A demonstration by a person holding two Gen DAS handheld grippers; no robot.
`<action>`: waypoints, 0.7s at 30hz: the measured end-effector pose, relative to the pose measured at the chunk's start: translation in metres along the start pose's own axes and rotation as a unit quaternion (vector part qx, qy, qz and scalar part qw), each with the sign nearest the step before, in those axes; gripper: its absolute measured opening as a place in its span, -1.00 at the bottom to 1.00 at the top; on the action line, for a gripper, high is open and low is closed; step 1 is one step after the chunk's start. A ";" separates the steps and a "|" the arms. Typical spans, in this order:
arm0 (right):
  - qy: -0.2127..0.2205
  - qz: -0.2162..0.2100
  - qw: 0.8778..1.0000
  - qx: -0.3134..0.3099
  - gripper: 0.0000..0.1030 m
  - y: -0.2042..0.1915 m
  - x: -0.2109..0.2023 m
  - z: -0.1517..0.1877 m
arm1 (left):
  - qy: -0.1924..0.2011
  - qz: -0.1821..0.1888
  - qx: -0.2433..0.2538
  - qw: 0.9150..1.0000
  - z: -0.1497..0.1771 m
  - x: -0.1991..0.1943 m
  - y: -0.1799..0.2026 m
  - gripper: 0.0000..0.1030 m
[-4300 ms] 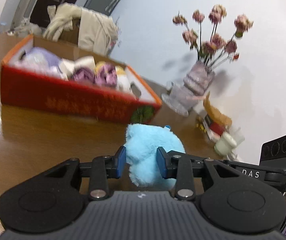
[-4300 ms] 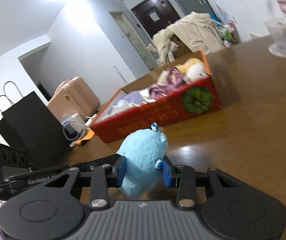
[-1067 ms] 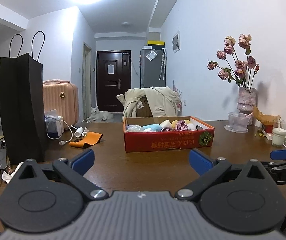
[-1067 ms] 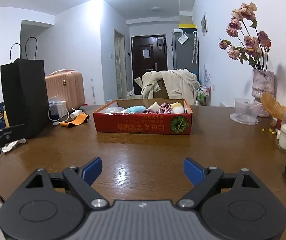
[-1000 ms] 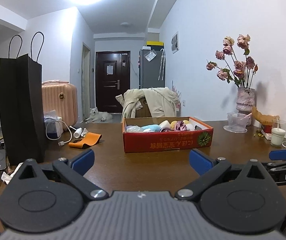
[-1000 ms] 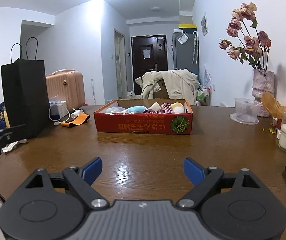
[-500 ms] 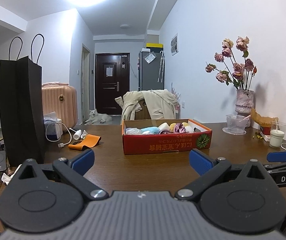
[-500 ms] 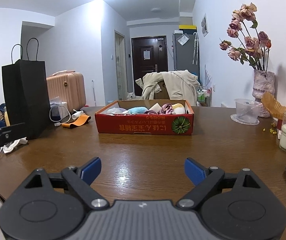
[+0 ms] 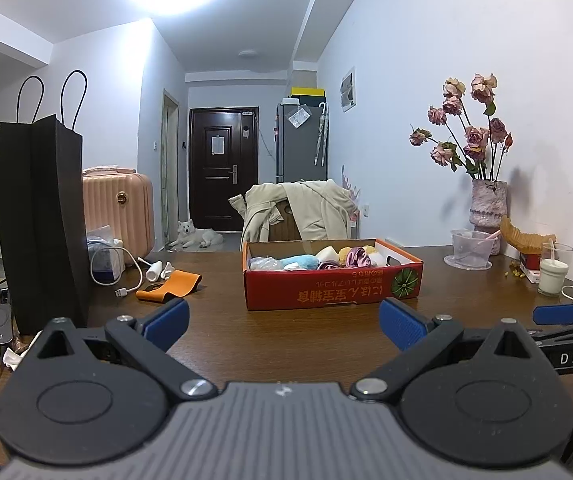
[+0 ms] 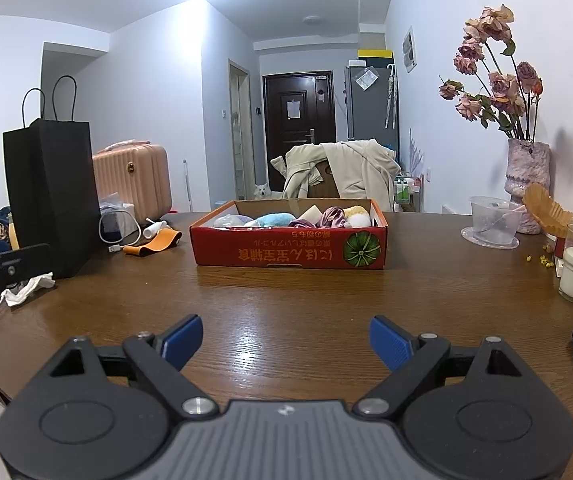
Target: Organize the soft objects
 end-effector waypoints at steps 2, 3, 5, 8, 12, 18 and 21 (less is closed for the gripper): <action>0.002 0.001 1.000 0.001 0.76 0.001 0.000 -0.001 | 0.001 0.000 0.000 1.000 0.000 0.000 0.000 1.00; 0.002 0.000 1.000 0.001 0.77 0.001 0.000 -0.001 | 0.001 0.000 0.000 1.000 0.000 0.000 0.000 1.00; 0.002 0.000 1.000 0.002 0.78 0.001 0.000 -0.001 | 0.001 0.000 0.000 1.000 0.000 0.000 0.000 1.00; 0.002 0.000 1.000 0.002 0.78 0.001 0.000 -0.001 | 0.001 0.000 0.000 1.000 0.000 0.000 0.000 1.00; 0.005 0.001 1.000 0.001 0.78 0.001 -0.001 -0.002 | 0.001 0.000 0.000 1.000 0.000 0.000 0.000 1.00; 0.007 0.001 1.000 0.000 0.78 0.000 -0.001 -0.002 | 0.002 -0.001 0.000 1.000 -0.002 -0.002 0.001 1.00; 0.007 0.001 1.000 -0.002 0.78 0.000 -0.002 -0.002 | 0.002 -0.001 0.000 1.000 -0.003 -0.003 0.001 1.00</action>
Point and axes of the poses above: each gripper's, at about its wrist camera, not at the fingertips, and x roughly the way its jaws point, y to its right, z to its underside, the point moved 8 cm from there along x, roughly the way its jaws point, and after that the axes turned 2 degrees about -z, right-handed, at the moved point
